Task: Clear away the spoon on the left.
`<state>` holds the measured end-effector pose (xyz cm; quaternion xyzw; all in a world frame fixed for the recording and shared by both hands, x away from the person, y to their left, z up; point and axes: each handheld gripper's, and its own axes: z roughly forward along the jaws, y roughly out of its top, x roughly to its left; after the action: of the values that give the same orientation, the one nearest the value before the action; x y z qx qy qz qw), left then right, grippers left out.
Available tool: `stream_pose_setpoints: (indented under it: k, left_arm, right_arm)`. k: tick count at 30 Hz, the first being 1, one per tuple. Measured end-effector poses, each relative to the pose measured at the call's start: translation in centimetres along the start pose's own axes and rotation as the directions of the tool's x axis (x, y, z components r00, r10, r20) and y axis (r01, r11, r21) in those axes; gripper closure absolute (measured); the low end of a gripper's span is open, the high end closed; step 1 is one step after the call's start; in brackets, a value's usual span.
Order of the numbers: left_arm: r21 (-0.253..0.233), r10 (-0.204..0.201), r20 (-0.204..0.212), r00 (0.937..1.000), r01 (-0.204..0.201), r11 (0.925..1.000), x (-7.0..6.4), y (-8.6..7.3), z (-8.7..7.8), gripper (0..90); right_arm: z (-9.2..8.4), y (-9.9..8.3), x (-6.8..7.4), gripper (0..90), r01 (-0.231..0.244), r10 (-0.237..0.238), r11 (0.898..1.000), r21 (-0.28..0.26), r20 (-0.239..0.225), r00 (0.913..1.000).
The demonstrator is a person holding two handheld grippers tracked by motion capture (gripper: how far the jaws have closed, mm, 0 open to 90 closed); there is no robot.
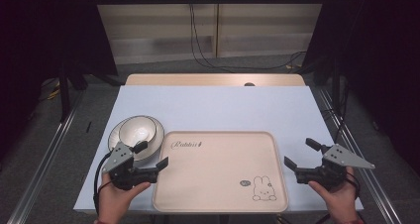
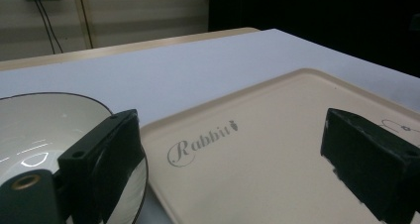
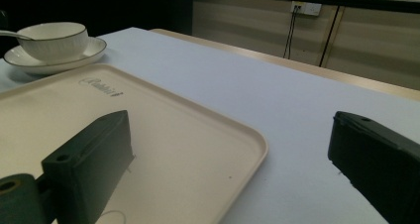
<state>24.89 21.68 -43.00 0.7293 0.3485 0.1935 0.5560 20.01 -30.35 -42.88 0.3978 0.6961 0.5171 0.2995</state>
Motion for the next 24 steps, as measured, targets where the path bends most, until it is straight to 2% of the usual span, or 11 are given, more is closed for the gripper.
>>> stream_pose_setpoints:
  k: [3,5,11,14,17,18,21,24]
  left_arm:
    - [0.003,0.000,-0.004,1.0000,0.000,1.0000,0.2,0.0,0.0,8.7]
    - [0.011,-0.001,-0.024,0.9997,0.002,0.9999,0.5,-0.1,-0.2,8.7]
    - [0.016,0.008,-0.048,0.9988,-0.007,0.9998,1.1,-0.2,-0.9,8.7]
    - [0.004,0.002,-0.069,0.9976,-0.002,1.0000,1.2,-0.1,-1.3,8.7]
    - [-0.003,-0.002,-0.070,0.9975,0.002,1.0000,1.3,0.0,-1.4,9.0]
    - [0.004,0.006,-0.087,0.9962,-0.006,1.0000,1.5,-0.1,-1.6,9.2]
    - [0.003,-0.001,-0.092,0.9957,0.002,1.0000,1.6,-0.1,-1.8,9.8]
    - [0.012,-0.001,-0.120,0.9928,0.003,0.9999,1.8,-0.1,-2.3,11.0]
  right_arm:
    - [0.1,0.0,0.0,3.0,0.001,-0.001,1.000,0.002,-0.004,1.0000]
    - [0.4,-0.1,0.1,3.1,0.011,-0.011,1.000,0.010,0.009,0.9999]
    - [0.5,-0.1,0.1,3.3,0.015,-0.015,1.000,0.021,0.002,0.9999]
    - [0.7,-0.1,0.1,3.4,0.025,-0.025,0.999,0.022,0.001,0.9997]
    - [0.7,-0.1,0.2,3.3,0.024,-0.024,0.999,0.021,-0.004,0.9997]
    - [0.8,-0.1,0.2,3.0,0.024,-0.024,0.999,0.024,-0.007,0.9997]
    - [0.8,-0.1,0.2,3.0,0.026,-0.025,0.999,0.030,-0.010,0.9996]
    - [1.0,-0.1,0.2,3.0,0.031,-0.031,0.999,0.023,-0.011,0.9995]
